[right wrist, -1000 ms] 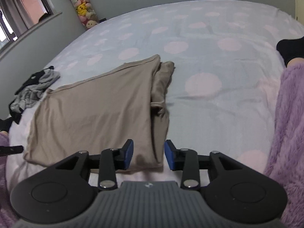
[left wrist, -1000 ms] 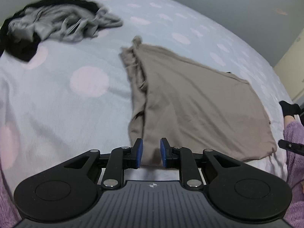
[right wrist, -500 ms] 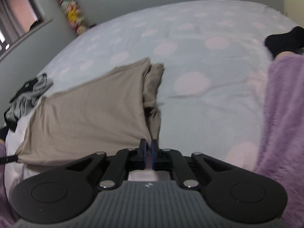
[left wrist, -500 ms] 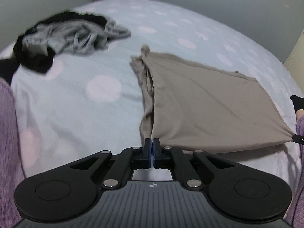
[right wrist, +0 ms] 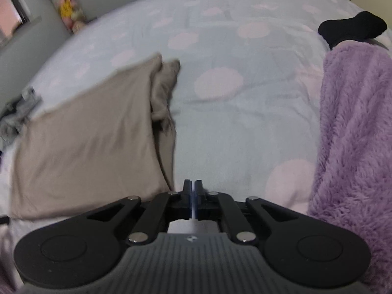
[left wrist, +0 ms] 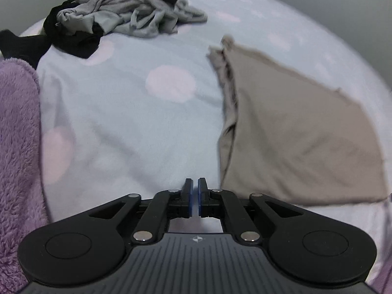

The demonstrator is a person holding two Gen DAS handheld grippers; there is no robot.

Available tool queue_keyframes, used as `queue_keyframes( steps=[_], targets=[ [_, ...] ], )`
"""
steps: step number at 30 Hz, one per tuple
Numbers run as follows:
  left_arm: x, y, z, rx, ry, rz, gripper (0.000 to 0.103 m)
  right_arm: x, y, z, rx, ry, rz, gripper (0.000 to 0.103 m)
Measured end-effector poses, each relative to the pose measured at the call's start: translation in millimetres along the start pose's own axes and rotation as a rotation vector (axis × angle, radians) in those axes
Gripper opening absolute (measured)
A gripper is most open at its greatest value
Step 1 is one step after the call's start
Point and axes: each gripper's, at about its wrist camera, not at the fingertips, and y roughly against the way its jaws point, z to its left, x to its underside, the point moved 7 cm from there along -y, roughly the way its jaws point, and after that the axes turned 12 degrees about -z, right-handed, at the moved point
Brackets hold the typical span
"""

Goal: Fold clothes

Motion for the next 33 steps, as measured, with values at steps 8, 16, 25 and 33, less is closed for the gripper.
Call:
queue_keyframes(
  steps=[8,16,25,33],
  targets=[
    [9.7,-12.3,-17.5,0.057,-0.038,0.061,0.021,0.8,-10.0,9.8,-0.070,0.010,0.026,0.036],
    [18.8,-17.4,-30.4,0.053,-0.129,0.085,0.003,20.3,-23.7,25.2,-0.039,0.142,0.115,0.007],
    [16.5,-10.7,-6.4,-0.077,-0.076,0.087,0.000,15.5,-16.2,4.0,0.046,0.080,0.096,0.000],
    [-15.2,1.5,4.7,-0.015,0.089,-0.093,0.009,-2.0,-6.9,4.1,-0.055,-0.029,-0.025,0.031]
  ],
)
